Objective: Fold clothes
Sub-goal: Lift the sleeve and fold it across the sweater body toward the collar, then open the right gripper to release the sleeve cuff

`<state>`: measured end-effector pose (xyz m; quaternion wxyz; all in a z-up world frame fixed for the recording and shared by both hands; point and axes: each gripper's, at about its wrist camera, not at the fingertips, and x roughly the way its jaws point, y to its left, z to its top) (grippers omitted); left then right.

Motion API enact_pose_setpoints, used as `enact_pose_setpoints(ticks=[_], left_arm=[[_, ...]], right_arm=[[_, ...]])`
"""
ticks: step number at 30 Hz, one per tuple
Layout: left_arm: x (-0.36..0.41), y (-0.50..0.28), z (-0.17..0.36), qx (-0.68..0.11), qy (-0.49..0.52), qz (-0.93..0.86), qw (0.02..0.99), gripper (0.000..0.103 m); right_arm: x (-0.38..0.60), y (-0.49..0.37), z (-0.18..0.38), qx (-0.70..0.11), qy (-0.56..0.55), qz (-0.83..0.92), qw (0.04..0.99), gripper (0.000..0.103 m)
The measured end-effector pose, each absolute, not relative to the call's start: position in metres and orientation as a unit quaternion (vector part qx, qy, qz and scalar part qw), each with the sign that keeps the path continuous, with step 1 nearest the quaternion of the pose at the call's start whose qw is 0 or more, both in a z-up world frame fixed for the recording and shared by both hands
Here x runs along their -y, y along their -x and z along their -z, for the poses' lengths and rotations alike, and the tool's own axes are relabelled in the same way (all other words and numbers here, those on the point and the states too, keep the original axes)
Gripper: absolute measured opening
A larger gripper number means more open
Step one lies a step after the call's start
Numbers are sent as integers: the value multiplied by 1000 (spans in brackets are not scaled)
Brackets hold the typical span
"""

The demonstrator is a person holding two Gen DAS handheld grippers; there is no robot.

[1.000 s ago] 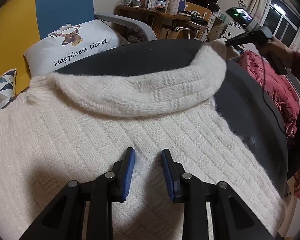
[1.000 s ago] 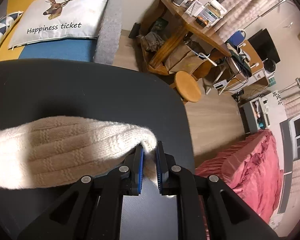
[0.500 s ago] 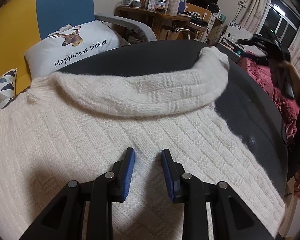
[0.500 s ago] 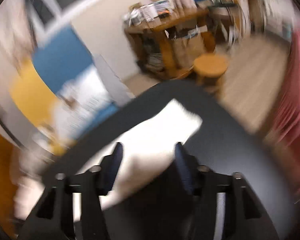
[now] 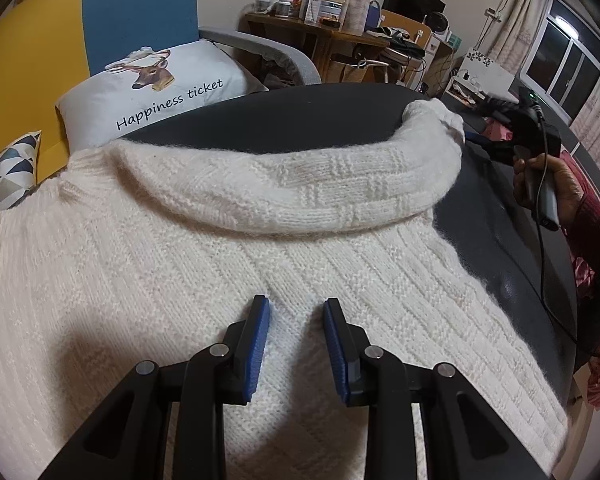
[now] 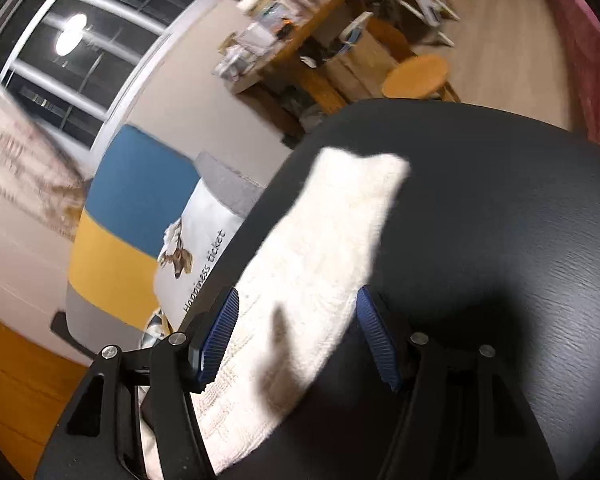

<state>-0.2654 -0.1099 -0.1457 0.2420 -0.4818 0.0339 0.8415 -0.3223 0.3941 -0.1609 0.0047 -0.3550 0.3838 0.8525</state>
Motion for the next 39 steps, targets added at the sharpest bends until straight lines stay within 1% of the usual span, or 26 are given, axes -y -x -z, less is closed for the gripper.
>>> enact_pose_setpoints(ticks=[1, 3, 7, 13, 18, 22, 25, 29, 30, 31, 33, 35, 36, 37, 38, 39], left_arm=[[109, 266, 146, -35, 482, -842, 241, 29], [110, 265, 146, -34, 480, -843, 240, 29], [109, 263, 146, -34, 474, -847, 239, 29], [110, 255, 144, -28, 464, -853, 238, 29], [114, 260, 139, -8, 465, -845, 263, 29], [110, 267, 133, -10, 458, -844, 278, 29], [107, 278, 128, -14, 457, -845, 278, 29], [101, 299, 120, -19, 450, -847, 282, 29], [97, 306, 118, -21, 446, -850, 279, 29], [95, 313, 115, -20, 442, -853, 277, 29], [92, 331, 110, -7, 440, -856, 272, 29], [91, 344, 106, 6, 439, -857, 269, 29], [90, 351, 104, 13, 438, -858, 268, 29], [90, 356, 104, 16, 439, -858, 266, 29], [89, 359, 104, 15, 440, -859, 263, 29], [90, 361, 104, 13, 439, -861, 258, 29]], right_arm=[[-387, 328, 162, -360, 376, -854, 14, 11], [-383, 326, 164, -350, 379, -857, 23, 11], [-383, 311, 151, -354, 360, -863, 25, 11], [-391, 264, 102, -363, 304, -880, 17, 11], [-391, 208, 64, -358, 269, -894, 5, 11], [-389, 177, 49, -373, 253, -892, 5, 11], [-395, 172, 47, -384, 250, -888, 18, 11], [-410, 205, 60, -404, 279, -869, 57, 11], [-415, 215, 66, -414, 286, -862, 64, 11], [-420, 226, 73, -424, 293, -854, 71, 16], [-431, 241, 86, -450, 300, -837, 86, 18], [-441, 252, 98, -470, 303, -823, 98, 25], [-444, 256, 102, -467, 309, -822, 106, 32], [-446, 259, 104, -461, 312, -823, 113, 42], [-448, 260, 105, -456, 314, -824, 119, 46], [-450, 259, 104, -450, 316, -827, 123, 47]])
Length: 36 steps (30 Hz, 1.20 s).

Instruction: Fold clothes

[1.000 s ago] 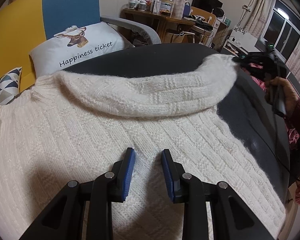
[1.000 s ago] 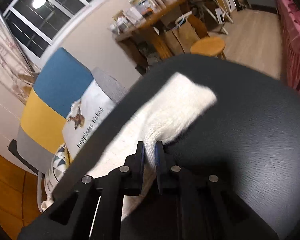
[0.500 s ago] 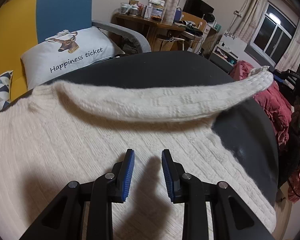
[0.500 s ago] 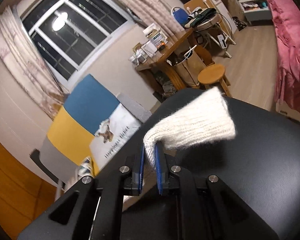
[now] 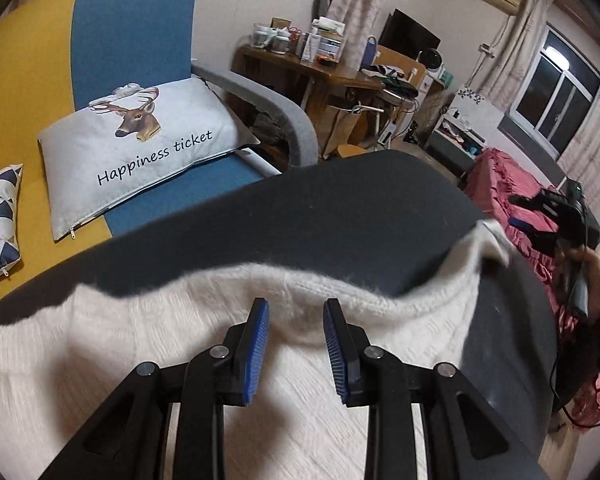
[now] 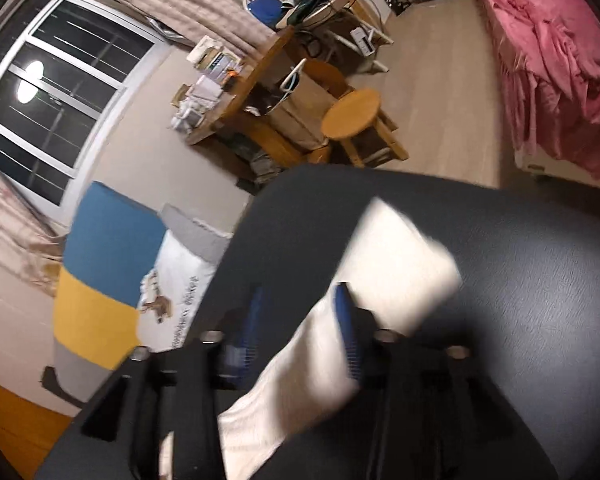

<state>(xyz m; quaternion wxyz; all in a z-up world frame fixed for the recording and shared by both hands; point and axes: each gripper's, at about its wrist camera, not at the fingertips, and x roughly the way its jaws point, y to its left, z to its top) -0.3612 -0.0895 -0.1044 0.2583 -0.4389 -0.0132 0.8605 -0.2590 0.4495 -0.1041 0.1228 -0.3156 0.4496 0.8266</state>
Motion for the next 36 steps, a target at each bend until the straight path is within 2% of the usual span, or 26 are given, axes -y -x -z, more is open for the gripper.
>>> enact_pose_setpoints(ticks=[5, 8, 11, 13, 16, 18, 20, 23, 27, 30, 33, 36], left_arm=[[113, 335, 102, 36, 417, -877, 237, 29], [132, 308, 103, 51, 407, -885, 223, 29], [139, 283, 107, 18, 394, -900, 188, 29], [139, 274, 110, -9, 389, -905, 174, 29], [140, 270, 121, -46, 398, -903, 153, 29], [145, 269, 132, -43, 420, -894, 154, 29], [155, 268, 143, -13, 442, -882, 164, 29], [166, 261, 145, 16, 444, -878, 178, 28], [167, 252, 145, 12, 451, -871, 191, 28], [163, 250, 137, -1, 454, -869, 194, 29], [146, 270, 114, 10, 428, -877, 216, 29], [115, 297, 112, -25, 433, -870, 236, 29]], right_arm=[[-418, 231, 63, -364, 279, -886, 70, 47], [-342, 211, 28, -221, 295, -926, -81, 47], [-261, 210, 28, -88, 358, -916, -159, 47], [-206, 221, 39, -36, 389, -898, -203, 47], [-148, 250, 63, 25, 426, -882, -202, 47], [-127, 268, 81, 61, 447, -877, -165, 47], [-121, 278, 106, 77, 491, -858, -133, 47], [-125, 262, 117, 69, 476, -867, -132, 47], [-138, 240, 118, 32, 477, -867, -138, 47], [-131, 230, 110, 51, 499, -851, -154, 47], [-133, 225, 92, 37, 467, -864, -186, 47], [-137, 237, 81, 23, 451, -873, -184, 47]])
